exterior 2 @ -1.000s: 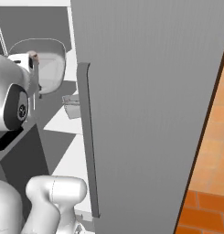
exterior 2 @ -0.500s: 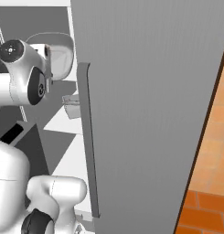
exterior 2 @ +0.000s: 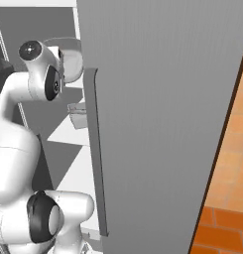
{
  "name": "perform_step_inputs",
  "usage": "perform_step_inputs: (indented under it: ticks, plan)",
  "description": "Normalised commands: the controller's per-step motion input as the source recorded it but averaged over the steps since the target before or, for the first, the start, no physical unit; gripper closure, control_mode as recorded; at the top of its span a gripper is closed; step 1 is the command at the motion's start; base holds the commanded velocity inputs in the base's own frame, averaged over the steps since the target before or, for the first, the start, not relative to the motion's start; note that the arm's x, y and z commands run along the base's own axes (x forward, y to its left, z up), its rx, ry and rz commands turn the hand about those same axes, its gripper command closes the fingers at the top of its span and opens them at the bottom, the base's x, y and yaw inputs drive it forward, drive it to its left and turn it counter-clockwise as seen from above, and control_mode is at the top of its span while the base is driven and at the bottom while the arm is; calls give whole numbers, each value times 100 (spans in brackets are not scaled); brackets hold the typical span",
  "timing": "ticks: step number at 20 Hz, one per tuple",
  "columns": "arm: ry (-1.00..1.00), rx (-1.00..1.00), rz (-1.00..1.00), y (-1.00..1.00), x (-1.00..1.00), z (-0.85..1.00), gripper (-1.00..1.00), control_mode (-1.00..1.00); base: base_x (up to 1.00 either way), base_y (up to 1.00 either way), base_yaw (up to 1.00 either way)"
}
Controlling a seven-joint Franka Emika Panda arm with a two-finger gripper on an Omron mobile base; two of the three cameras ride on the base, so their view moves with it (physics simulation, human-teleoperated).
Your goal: Take the meat container that has the fish and place it on the second highest rack of the freezer. Then take the vegetable container that has the lemon and garlic and place it on the highest rack of the freezer.
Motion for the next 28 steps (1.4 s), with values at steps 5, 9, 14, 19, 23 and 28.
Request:
perform_step_inputs:
  ticks: [5, 9, 14, 19, 23, 28]
  plan:
    - [0, 0, 0, 0, 60, -25, 100, -100, 0, 0, 0]
    - [0, 0, 0, 0, 63, -23, 100, -100, 0, 0, 0]
    - [0, 0, 0, 0, 59, -10, -100, -100, 0, 0, 0]
    - [-7, 0, 0, 0, 14, -2, -100, -100, 0, 0, 0]
    - [-33, 0, 1, 2, -50, 12, -100, -100, 0, 0, 0]
    - [-38, 0, 7, 0, -98, 57, -100, -100, 0, 0, 0]
